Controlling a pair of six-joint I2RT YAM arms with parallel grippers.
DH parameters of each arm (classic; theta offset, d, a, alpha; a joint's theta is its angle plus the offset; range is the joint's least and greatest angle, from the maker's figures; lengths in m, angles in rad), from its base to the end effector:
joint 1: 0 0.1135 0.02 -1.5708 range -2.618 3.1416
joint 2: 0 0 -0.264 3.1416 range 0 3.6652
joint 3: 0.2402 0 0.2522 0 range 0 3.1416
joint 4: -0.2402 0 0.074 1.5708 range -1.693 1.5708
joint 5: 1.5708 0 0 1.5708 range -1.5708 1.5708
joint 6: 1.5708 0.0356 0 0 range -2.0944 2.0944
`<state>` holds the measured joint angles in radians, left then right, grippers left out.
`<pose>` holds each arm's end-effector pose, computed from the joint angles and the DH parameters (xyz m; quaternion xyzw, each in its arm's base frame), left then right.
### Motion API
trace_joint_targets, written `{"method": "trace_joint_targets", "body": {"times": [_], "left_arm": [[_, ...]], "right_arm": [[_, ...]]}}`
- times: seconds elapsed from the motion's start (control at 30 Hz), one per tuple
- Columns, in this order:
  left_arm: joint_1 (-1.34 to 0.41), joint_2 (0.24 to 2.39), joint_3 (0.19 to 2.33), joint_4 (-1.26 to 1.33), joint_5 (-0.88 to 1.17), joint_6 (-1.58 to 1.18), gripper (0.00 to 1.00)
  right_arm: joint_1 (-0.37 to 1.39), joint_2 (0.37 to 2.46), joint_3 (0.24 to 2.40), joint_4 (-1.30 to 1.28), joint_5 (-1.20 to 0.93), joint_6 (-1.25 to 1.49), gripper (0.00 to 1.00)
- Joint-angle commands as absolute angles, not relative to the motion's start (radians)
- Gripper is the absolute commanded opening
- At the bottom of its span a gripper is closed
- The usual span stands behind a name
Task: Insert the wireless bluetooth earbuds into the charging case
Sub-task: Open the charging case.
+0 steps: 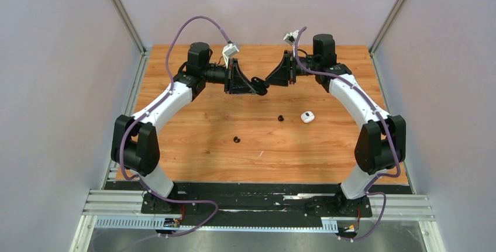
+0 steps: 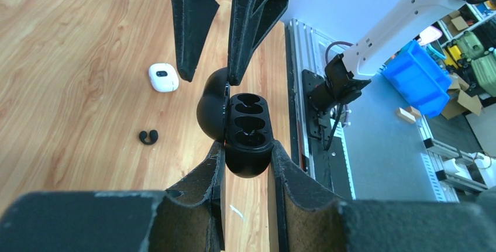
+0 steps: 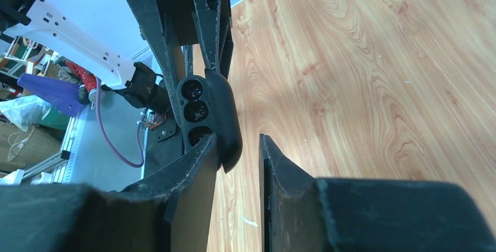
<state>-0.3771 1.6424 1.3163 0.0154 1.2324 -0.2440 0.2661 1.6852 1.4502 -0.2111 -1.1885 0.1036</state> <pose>0.3334 -0.1682 0.3289 0.3836 0.6353 -0.5916 0.3151 0.3590 0.1321 0.3394 -0.3544 0.6744 0.5468 0.3472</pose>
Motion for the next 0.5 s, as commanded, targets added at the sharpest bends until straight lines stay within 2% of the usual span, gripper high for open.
{"method": "trace_joint_targets", "body": {"times": [0.0,0.27,0.37,0.47], "left_arm": [[-0.381,1.628,1.301,0.103,1.238,-0.3,0.0],[-0.38,1.635,1.301,0.143,1.234,-0.343,0.0],[-0.38,1.634,1.298,0.149,1.238,-0.348,0.0],[-0.38,1.633,1.298,0.144,1.24,-0.345,0.0]], "right_arm": [[0.276,1.66,1.432,-0.166,-1.216,0.099,0.3],[0.283,1.651,1.419,-0.166,-1.232,0.092,0.41],[0.283,1.655,1.422,-0.166,-1.224,0.095,0.34],[0.283,1.659,1.428,-0.161,-1.232,0.095,0.21]]}}
